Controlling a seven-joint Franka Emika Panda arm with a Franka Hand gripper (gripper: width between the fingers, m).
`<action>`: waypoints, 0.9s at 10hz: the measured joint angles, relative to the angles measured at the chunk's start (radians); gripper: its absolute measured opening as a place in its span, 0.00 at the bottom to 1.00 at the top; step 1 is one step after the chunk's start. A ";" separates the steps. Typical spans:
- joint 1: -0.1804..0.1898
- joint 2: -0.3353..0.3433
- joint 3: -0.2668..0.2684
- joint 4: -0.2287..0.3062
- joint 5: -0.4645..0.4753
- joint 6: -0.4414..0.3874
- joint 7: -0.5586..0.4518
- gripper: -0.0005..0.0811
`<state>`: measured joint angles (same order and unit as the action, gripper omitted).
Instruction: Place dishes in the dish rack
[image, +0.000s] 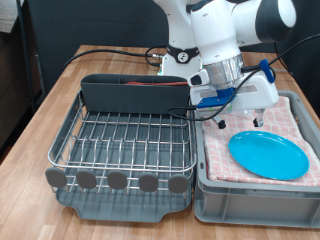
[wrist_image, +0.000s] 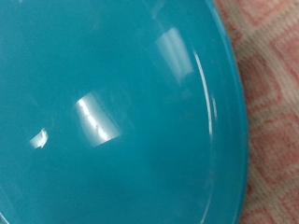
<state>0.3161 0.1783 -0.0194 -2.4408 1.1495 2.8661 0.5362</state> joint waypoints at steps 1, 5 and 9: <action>0.000 0.015 0.000 0.013 0.018 -0.001 -0.022 0.99; -0.001 0.071 0.009 0.074 0.079 -0.006 -0.082 0.99; 0.000 0.108 0.022 0.109 0.112 0.004 -0.094 0.99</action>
<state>0.3160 0.2861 0.0025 -2.3317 1.2615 2.8700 0.4417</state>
